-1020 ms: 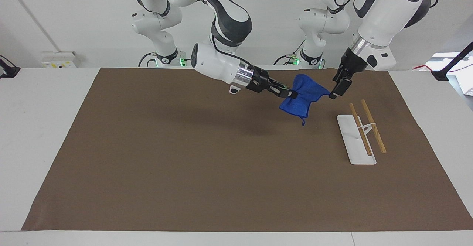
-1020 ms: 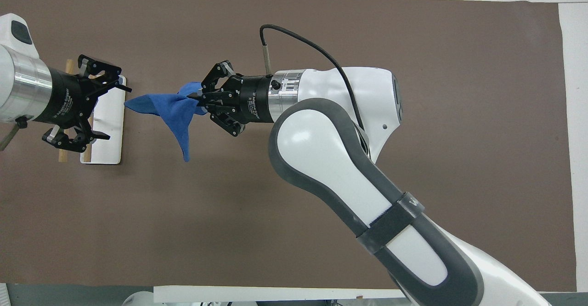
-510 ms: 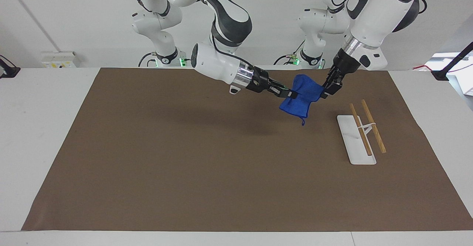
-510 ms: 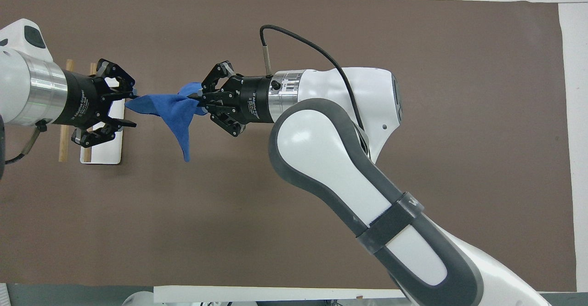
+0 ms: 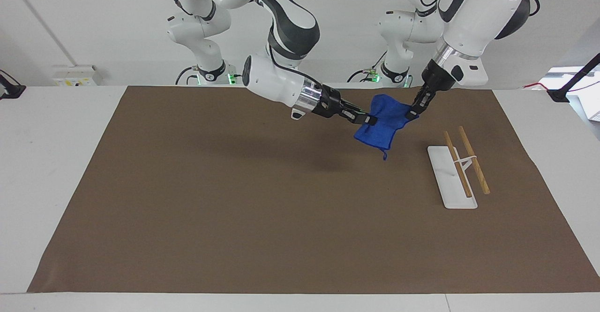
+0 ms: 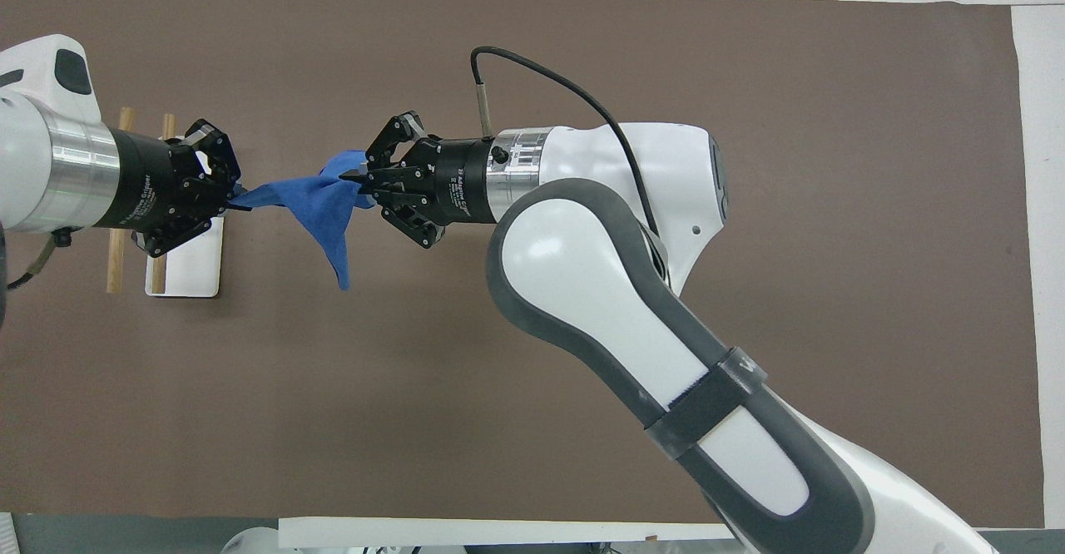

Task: Right arm passes towel to left arm to hang
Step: 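Grasp the towel with the left gripper while the right gripper holds, then open the right gripper and withdraw it while the left gripper holds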

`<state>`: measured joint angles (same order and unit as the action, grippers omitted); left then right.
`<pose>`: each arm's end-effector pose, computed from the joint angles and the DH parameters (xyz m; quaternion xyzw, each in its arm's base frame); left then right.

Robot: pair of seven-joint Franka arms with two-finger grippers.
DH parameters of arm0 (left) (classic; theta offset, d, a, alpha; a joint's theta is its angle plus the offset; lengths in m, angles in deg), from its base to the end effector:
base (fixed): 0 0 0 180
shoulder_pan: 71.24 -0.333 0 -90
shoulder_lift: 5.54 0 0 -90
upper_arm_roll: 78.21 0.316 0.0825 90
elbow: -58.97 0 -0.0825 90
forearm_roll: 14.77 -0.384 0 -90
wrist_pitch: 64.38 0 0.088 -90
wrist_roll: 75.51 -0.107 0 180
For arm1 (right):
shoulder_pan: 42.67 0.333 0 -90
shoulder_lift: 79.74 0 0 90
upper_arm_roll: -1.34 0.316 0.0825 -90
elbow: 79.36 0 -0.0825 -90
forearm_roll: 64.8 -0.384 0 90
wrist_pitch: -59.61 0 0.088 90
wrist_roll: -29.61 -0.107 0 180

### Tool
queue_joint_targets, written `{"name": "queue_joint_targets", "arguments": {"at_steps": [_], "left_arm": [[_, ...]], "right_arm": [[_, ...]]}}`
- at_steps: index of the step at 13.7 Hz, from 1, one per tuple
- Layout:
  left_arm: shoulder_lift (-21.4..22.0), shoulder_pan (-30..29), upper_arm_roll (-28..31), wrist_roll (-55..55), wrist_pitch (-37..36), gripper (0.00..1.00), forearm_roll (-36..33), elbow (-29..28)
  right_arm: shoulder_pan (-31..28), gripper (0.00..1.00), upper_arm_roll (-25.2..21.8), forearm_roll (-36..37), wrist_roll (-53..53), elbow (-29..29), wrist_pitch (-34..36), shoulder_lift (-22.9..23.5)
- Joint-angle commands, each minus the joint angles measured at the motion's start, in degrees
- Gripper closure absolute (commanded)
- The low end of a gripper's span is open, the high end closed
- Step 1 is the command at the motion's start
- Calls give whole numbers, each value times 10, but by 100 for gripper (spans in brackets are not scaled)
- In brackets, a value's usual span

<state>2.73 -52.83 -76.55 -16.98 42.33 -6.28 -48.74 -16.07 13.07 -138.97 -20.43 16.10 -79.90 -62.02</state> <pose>0.5040 -0.1627 0.5818 0.9237 0.3705 0.0047 0.0973 0.5466 0.4152 0.4825 -0.7179 0.4405 0.2295 0.4878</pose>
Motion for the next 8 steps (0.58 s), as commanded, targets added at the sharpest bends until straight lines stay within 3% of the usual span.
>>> {"name": "queue_joint_targets", "arguments": {"at_steps": [1,3,5,8], "left_arm": [[3,-28,5,-133,-38,100,-71,9],[1,-36,5,-187,-35,100,-129,11],[3,-33,4,-205,-33,100,-231,8],[24,-60,4,-274,-18,100,-248,-35]], "right_arm": [[0,0,2,37,12,7,-4,-5],[-8,0,0,124,18,5,-3,-4],[-34,0,-2,265,22,7,6,-8],[-91,0,-1,494,63,8,63,-8]]}}
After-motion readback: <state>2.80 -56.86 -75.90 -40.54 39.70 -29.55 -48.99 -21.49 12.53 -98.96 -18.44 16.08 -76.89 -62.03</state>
